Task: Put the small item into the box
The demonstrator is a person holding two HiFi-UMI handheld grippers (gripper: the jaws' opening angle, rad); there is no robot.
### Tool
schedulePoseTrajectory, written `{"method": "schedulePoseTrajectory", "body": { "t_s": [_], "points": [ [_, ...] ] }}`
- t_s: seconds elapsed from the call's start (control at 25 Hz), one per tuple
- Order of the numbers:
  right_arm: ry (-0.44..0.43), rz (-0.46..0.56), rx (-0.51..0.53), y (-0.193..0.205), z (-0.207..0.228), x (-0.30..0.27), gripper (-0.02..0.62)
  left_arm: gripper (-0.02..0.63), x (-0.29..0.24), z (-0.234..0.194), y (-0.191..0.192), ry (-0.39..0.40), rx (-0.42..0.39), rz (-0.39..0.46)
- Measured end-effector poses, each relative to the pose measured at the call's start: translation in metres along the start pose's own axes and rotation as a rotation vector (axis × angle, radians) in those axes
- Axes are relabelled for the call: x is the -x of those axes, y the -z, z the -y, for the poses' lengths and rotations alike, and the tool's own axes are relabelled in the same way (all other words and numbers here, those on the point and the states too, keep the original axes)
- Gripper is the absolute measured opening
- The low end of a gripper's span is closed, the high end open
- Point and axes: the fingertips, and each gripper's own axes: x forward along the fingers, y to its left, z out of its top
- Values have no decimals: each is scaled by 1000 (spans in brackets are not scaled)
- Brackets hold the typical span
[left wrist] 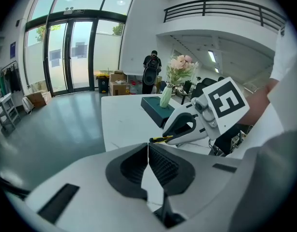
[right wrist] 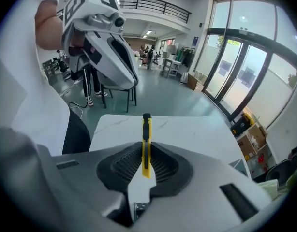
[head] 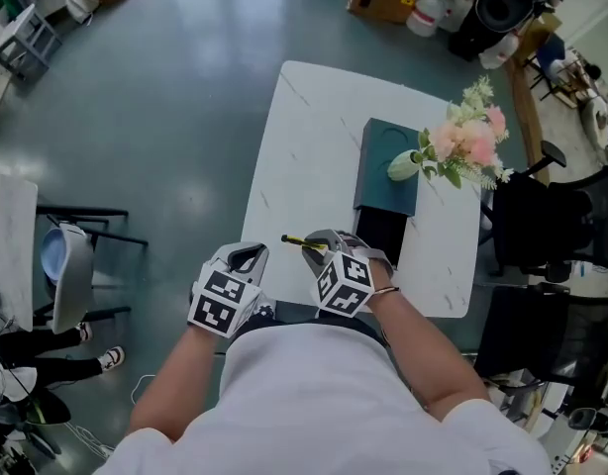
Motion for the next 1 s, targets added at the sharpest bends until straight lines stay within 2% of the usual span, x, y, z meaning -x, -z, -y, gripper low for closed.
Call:
{"method": "schedulePoseTrajectory", "body": {
  "t_s": [0.2, 0.36, 0.68, 0.84, 1.0],
  "points": [
    [63, 57, -119, 13, 17, 23, 67, 17, -16, 16, -21, 32, -53, 20],
    [106, 73, -216, 40, 29, 39, 67, 17, -33, 30, -28, 46, -58, 16],
    [155, -5, -269, 107, 48, 52, 67, 17, -57, 53, -36, 67, -73, -2],
    [184, -41, -336, 137, 63, 55, 67, 17, -64, 59, -38, 60, -66, -2],
    [198, -127, -371, 167, 70, 49, 67, 17, -63, 63, -37, 49, -56, -6]
  ]
}}
